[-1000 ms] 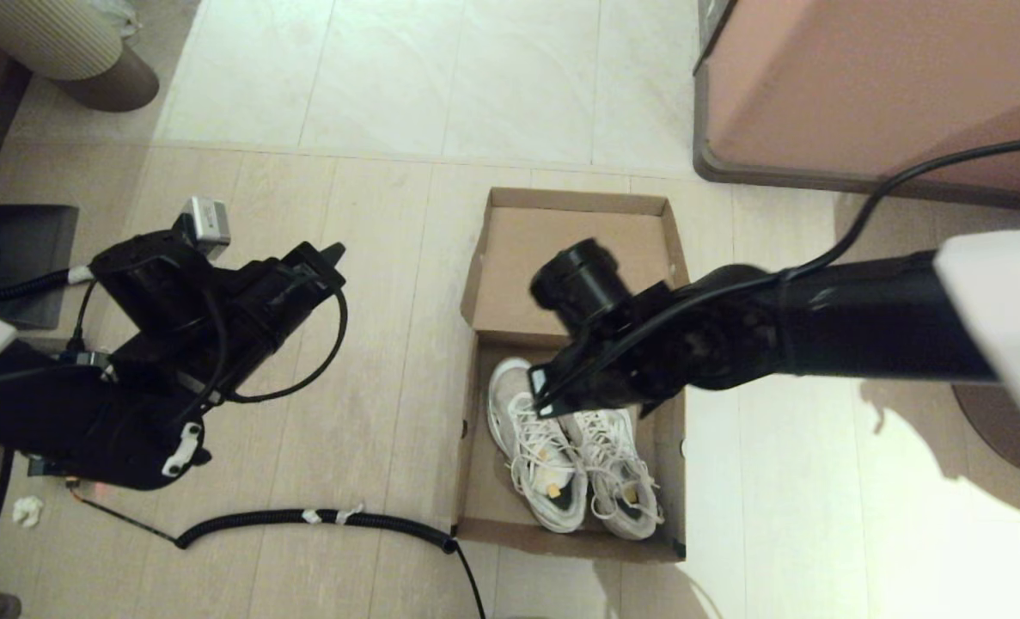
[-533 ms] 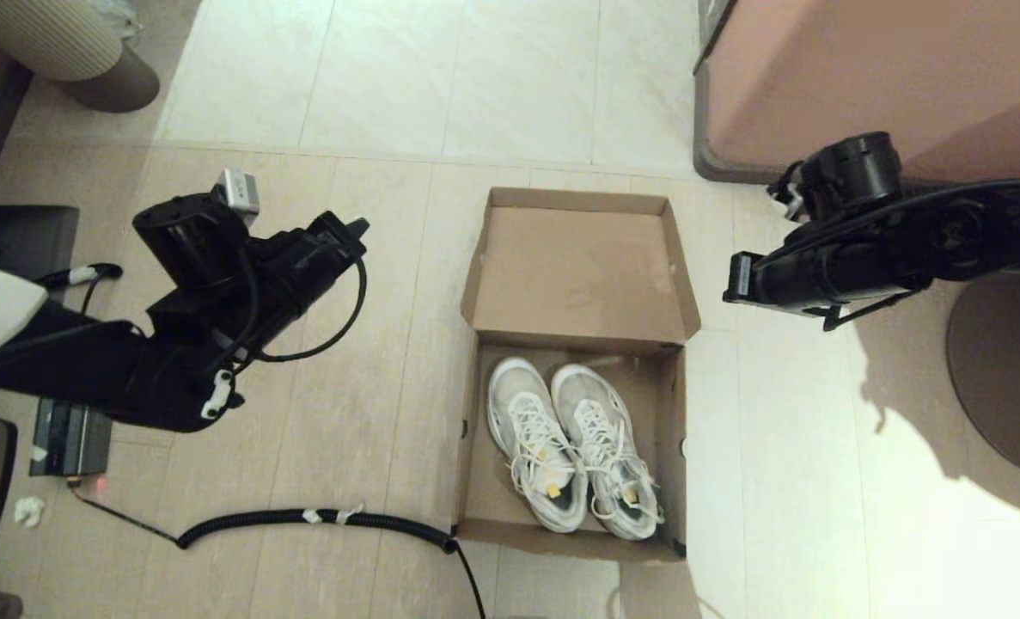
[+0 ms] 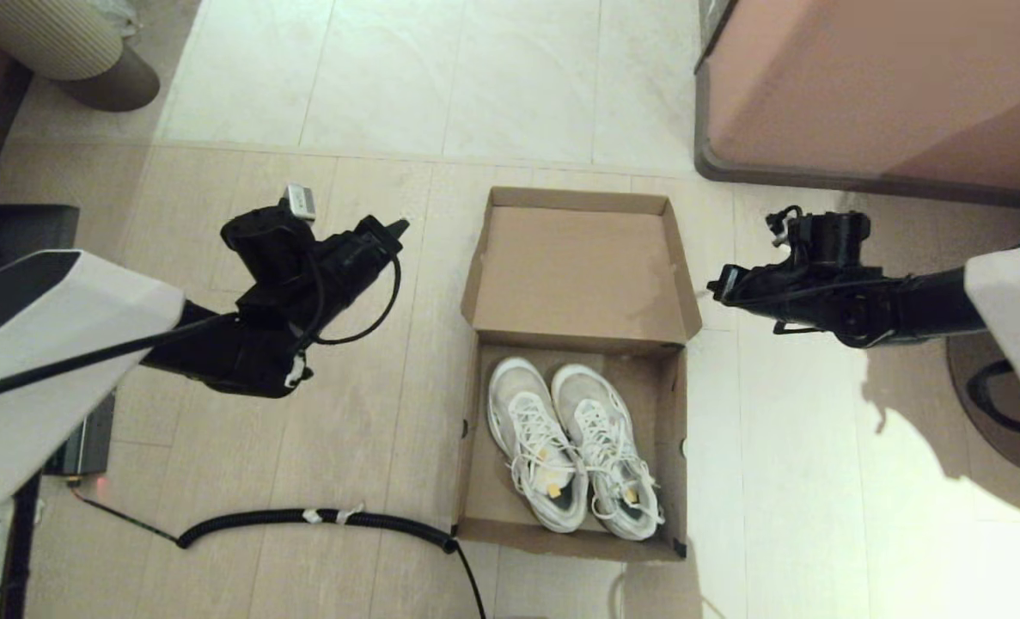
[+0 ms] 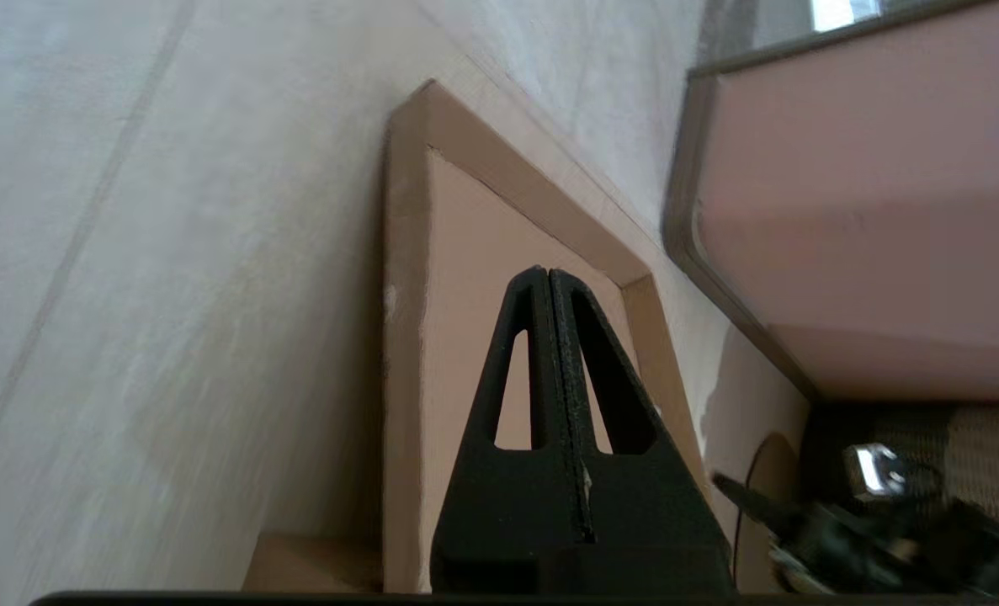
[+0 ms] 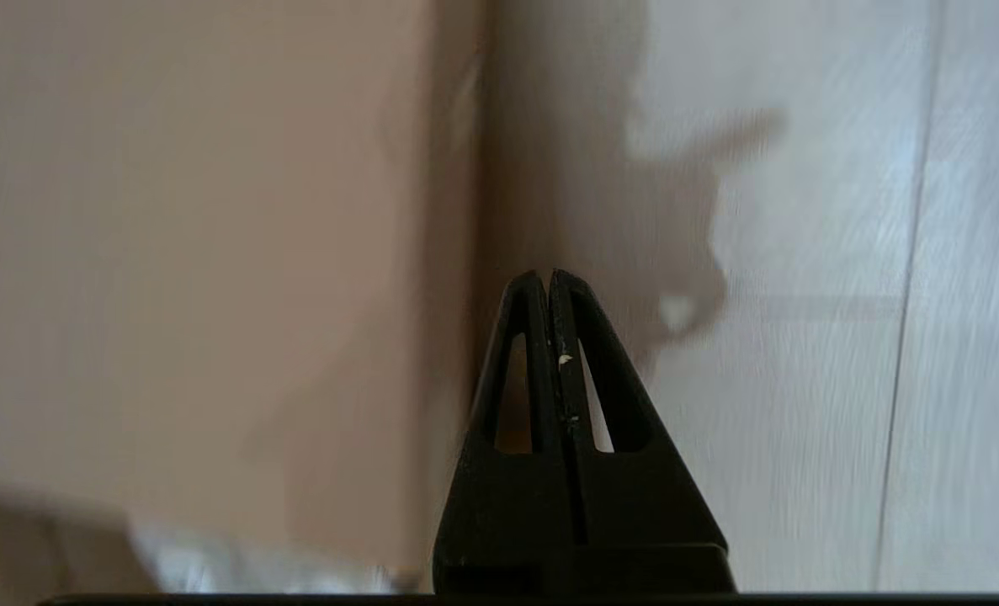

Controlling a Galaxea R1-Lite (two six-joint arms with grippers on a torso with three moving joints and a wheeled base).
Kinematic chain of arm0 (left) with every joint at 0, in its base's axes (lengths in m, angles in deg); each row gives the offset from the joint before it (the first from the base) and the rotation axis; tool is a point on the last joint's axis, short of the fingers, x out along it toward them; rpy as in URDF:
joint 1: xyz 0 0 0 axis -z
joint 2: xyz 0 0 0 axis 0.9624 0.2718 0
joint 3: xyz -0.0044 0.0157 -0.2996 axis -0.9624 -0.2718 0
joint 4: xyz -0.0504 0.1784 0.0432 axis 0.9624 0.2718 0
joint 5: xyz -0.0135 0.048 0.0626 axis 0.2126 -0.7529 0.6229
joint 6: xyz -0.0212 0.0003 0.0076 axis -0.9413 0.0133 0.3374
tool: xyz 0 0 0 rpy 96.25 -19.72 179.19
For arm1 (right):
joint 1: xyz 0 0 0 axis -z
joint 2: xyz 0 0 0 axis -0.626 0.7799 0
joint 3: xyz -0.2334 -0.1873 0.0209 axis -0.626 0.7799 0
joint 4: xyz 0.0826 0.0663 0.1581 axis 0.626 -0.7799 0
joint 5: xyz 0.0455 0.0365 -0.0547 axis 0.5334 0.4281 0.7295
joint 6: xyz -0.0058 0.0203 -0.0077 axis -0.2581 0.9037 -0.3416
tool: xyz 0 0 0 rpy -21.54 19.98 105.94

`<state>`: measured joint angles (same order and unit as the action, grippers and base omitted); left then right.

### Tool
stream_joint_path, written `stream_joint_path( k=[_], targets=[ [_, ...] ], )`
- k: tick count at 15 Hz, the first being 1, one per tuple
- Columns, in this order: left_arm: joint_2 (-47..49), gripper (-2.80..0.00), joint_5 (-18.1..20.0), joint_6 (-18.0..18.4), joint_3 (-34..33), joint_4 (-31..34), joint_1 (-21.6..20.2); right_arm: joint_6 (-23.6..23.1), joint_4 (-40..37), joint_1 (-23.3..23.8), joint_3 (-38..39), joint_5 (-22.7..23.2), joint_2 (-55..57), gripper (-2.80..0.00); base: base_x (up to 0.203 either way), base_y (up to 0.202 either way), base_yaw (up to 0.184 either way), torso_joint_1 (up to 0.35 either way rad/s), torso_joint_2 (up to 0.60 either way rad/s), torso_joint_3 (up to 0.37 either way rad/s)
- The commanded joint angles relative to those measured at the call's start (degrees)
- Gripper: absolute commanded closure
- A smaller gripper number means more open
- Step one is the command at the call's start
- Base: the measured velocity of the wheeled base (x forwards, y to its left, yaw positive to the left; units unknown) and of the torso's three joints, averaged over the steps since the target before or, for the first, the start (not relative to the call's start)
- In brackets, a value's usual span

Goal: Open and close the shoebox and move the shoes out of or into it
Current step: Close the shoe box

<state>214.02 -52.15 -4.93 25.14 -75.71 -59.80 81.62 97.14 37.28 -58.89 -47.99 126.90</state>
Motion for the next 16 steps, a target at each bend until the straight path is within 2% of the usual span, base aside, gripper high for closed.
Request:
stream_joint_path(
  k=[1, 3, 6, 8, 10, 13, 16],
  targets=[
    [5.06, 0.00, 0.43, -0.24, 3.89, -0.38, 0.35, 3.39, 6.68, 1.32, -3.13, 0.31, 7.52, 0.00, 0.000, 0.000, 0.000, 0.000, 0.00, 0.000],
    [6.75, 0.00, 0.69, -0.24, 5.67, -0.33, 2.21, 8.65, 9.96, 1.78, -9.12, 0.45, 12.99, 0.00, 0.000, 0.000, 0.000, 0.000, 0.00, 0.000],
    [7.53, 0.00, 2.39, -0.23, 5.90, -0.20, 5.61, 17.88, 10.57, 1.49, -14.41, 1.85, 16.34, 0.00, 0.000, 0.000, 0.000, 0.000, 0.00, 0.000],
    [8.33, 0.00, 2.34, 0.12, 5.44, -0.31, 8.85, 21.28, 10.45, 1.38, -15.55, 5.51, 17.72, 0.00, 0.000, 0.000, 0.000, 0.000, 0.00, 0.000],
    [9.83, 0.00, 2.29, 0.95, 5.39, -0.27, 11.07, 24.21, 10.45, 1.41, -15.58, 6.82, 18.24, 0.00, 0.000, 0.000, 0.000, 0.000, 0.00, 0.000],
    [12.46, 0.00, 2.28, 4.07, 5.59, -0.14, 13.47, 31.98, 10.67, 1.47, -15.88, 14.03, 18.25, 0.00, 0.000, 0.000, 0.000, 0.000, 0.00, 0.000],
    [14.75, 0.00, 2.28, 5.46, 6.39, 0.07, 15.20, 33.23, 10.89, 1.38, -15.94, 16.92, 19.45, 0.00, 0.000, 0.000, 0.000, 0.000, 0.00, 0.000]
  ],
)
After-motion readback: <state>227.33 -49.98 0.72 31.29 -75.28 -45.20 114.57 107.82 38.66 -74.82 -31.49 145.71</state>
